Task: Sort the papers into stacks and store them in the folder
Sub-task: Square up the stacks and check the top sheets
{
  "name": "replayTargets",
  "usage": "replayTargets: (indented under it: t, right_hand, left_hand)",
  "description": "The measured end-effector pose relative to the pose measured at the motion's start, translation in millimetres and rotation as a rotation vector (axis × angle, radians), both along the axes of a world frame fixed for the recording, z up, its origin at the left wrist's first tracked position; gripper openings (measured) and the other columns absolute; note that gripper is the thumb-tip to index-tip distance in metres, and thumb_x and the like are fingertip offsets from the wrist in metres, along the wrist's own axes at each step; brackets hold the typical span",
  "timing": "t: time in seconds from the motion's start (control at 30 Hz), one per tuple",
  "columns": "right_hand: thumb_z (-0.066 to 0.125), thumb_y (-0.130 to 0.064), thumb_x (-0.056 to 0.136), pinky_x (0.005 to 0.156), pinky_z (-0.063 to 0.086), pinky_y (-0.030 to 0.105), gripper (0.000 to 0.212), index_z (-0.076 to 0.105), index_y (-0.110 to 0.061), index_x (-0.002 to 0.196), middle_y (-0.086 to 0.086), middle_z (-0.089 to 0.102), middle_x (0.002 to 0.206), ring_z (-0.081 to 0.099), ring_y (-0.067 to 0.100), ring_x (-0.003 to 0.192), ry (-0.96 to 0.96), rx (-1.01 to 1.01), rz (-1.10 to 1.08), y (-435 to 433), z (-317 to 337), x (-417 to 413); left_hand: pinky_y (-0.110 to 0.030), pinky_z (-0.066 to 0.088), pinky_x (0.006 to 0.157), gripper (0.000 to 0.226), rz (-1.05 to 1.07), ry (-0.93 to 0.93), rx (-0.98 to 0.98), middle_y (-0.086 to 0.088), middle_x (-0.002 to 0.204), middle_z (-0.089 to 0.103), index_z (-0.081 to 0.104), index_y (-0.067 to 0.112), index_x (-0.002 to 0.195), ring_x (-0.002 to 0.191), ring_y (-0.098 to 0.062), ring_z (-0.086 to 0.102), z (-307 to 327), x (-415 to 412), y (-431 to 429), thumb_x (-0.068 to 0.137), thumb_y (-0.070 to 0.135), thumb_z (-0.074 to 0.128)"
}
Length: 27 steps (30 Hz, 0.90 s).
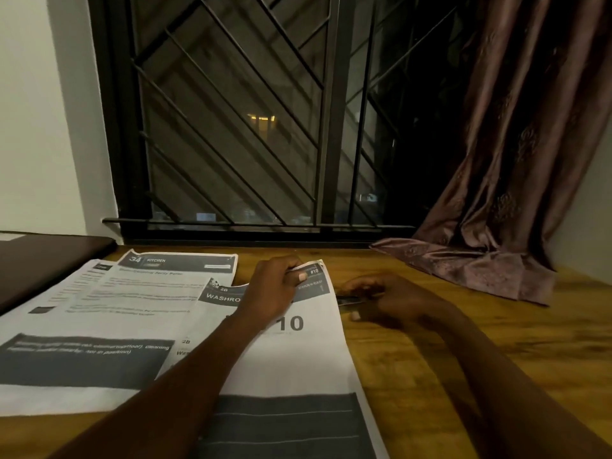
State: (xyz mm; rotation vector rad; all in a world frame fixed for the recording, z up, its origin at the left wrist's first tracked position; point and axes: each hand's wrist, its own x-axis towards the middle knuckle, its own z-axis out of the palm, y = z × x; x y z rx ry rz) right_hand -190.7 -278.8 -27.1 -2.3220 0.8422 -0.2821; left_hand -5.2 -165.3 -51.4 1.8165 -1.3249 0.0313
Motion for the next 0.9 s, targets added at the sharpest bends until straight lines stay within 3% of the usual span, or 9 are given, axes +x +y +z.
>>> replayTargets:
  t: [0.07, 0.17, 0.3, 0.37, 0.4, 0.5, 0.57, 0.7, 0.9]
  right_hand:
    - [0.075, -0.029, 0.079, 0.095, 0.038, 0.025, 0.053, 0.056, -0.034, 0.129, -0.012, 0.055, 0.133, 0.048, 0.011, 0.122, 0.074, -0.059, 0.041, 0, -6, 9]
    - [0.069, -0.036, 0.084, 0.095, 0.041, 0.025, 0.044, 0.059, -0.03, 0.126, -0.009, 0.059, 0.13, 0.052, 0.011, 0.117, 0.044, -0.204, 0.041, 5, -14, 22]
    - [0.07, -0.03, 0.085, 0.074, 0.048, 0.02, 0.028, 0.065, -0.022, 0.111, -0.002, 0.068, 0.107, 0.06, 0.009, 0.089, -0.03, -0.276, -0.065, 4, -20, 24]
    - [0.07, -0.029, 0.085, 0.059, 0.047, 0.018, 0.021, 0.064, -0.021, 0.103, -0.003, 0.066, 0.088, 0.059, 0.007, 0.072, -0.07, -0.22, -0.154, 0, -15, 16]
    - [0.069, -0.031, 0.085, 0.059, 0.047, 0.02, 0.02, 0.065, -0.021, 0.101, -0.004, 0.065, 0.086, 0.059, 0.008, 0.073, -0.107, -0.206, -0.183, -2, -11, 10]
    - [0.07, -0.033, 0.082, 0.081, 0.048, 0.032, 0.016, 0.07, -0.024, 0.095, -0.004, 0.066, 0.094, 0.059, 0.012, 0.09, -0.255, -0.086, -0.14, -2, -2, -6]
    - [0.072, -0.03, 0.081, 0.083, 0.047, 0.029, 0.011, 0.068, -0.029, 0.091, -0.01, 0.066, 0.094, 0.059, 0.009, 0.091, -0.273, 0.014, -0.054, 4, 3, -8]
    - [0.074, -0.029, 0.079, 0.076, 0.047, 0.021, 0.017, 0.068, -0.033, 0.094, -0.019, 0.064, 0.095, 0.059, 0.007, 0.095, -0.171, -0.051, -0.014, 8, 5, 0]
    - [0.074, -0.026, 0.079, 0.074, 0.049, 0.019, 0.021, 0.072, -0.028, 0.1, -0.017, 0.067, 0.092, 0.061, 0.006, 0.09, -0.179, -0.111, -0.026, 18, 2, 10]
  left_hand:
    - [-0.013, 0.036, 0.057, 0.017, -0.012, -0.02, 0.022, 0.004, 0.084, 0.064, 0.055, 0.028, 0.083, 0.073, -0.005, 0.059, -4, 1, -2, 0.1, 0.026, 0.052]
    - [-0.025, 0.046, 0.071, 0.011, -0.017, -0.078, 0.06, -0.004, 0.101, 0.068, 0.057, 0.026, 0.096, 0.089, -0.015, 0.064, -9, 0, -4, 0.101, 0.029, 0.048]
    - [-0.04, 0.044, 0.098, 0.023, 0.027, -0.211, 0.115, 0.0, 0.115, 0.067, 0.06, 0.024, 0.116, 0.103, -0.016, 0.061, -10, -6, -6, 0.102, 0.033, 0.045]
    - [-0.039, 0.039, 0.1, 0.02, 0.054, -0.265, 0.094, 0.0, 0.111, 0.068, 0.061, 0.024, 0.109, 0.102, -0.016, 0.06, -7, -10, -5, 0.102, 0.032, 0.046]
    - [-0.039, 0.038, 0.099, 0.018, 0.068, -0.287, 0.067, 0.001, 0.108, 0.069, 0.063, 0.024, 0.105, 0.101, -0.017, 0.06, -6, -10, -5, 0.101, 0.031, 0.047]
    - [-0.037, 0.035, 0.095, 0.015, 0.102, -0.353, 0.006, 0.004, 0.105, 0.069, 0.064, 0.025, 0.1, 0.1, -0.017, 0.059, -3, -13, -4, 0.1, 0.029, 0.05]
    - [-0.036, 0.034, 0.095, 0.015, 0.117, -0.392, 0.005, 0.005, 0.108, 0.069, 0.064, 0.025, 0.103, 0.102, -0.016, 0.058, -3, -15, -4, 0.1, 0.029, 0.05]
    - [-0.033, 0.034, 0.097, 0.014, 0.146, -0.445, 0.001, 0.006, 0.113, 0.067, 0.063, 0.026, 0.108, 0.105, -0.013, 0.056, -6, -17, -4, 0.099, 0.031, 0.052]
    - [-0.033, 0.03, 0.099, 0.018, 0.162, -0.476, 0.012, 0.005, 0.117, 0.066, 0.061, 0.026, 0.113, 0.109, -0.013, 0.055, -5, -18, -4, 0.1, 0.031, 0.051]
